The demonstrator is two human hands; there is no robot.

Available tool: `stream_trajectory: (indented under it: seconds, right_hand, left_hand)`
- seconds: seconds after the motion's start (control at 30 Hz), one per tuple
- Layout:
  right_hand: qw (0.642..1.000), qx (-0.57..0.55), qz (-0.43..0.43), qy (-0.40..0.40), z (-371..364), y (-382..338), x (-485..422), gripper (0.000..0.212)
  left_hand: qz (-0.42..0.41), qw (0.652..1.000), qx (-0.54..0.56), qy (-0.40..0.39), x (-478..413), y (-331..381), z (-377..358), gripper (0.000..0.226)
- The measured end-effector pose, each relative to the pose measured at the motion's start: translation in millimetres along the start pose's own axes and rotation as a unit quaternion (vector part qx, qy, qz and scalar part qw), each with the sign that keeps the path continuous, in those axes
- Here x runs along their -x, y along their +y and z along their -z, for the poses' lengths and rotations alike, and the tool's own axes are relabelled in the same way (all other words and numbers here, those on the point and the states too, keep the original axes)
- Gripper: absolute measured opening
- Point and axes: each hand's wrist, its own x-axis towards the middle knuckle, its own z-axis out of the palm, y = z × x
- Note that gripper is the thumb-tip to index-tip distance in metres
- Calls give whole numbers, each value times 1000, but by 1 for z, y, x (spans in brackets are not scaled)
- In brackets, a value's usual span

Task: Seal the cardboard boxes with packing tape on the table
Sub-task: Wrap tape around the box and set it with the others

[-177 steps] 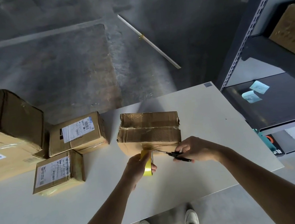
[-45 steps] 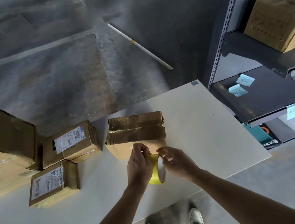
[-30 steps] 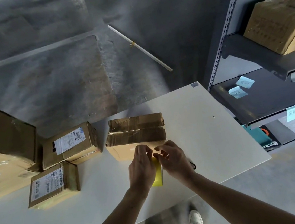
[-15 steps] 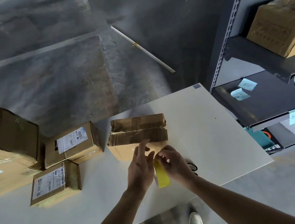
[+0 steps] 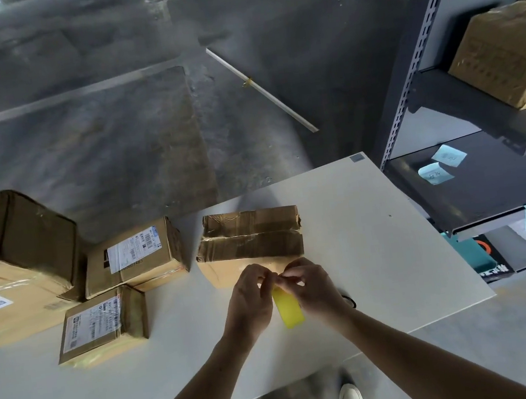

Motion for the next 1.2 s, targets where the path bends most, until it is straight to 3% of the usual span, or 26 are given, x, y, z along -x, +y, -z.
stream_trajectory:
  seconds: [0.13, 0.23, 0.37, 0.5, 0.87, 1.2]
  right_hand:
    - [999, -27, -22, 1, 3, -8, 1, 10]
    - [999, -29, -37, -11, 5, -12, 2, 7]
    - [990, -113, -72, -40, 6, -19, 3, 4]
    - [984, -141, -95, -51, 3, -15, -1, 20]
    - [985, -120, -124, -24, 14, 9, -1, 11]
    - [994, 92, -60, 2, 51, 36, 6, 10]
  left_hand:
    - [-13, 999, -13, 35, -1, 1, 2, 5]
    - [-35, 998, -16, 47, -1, -1, 4, 18]
    - [-78, 995, -22, 56, -4, -6, 6, 25]
    - [-131, 990, -18, 45, -7, -6, 13, 33]
    - [-110, 991, -28, 78, -34, -4, 30, 32]
    - [-121, 992, -18, 35, -29, -19, 24, 28]
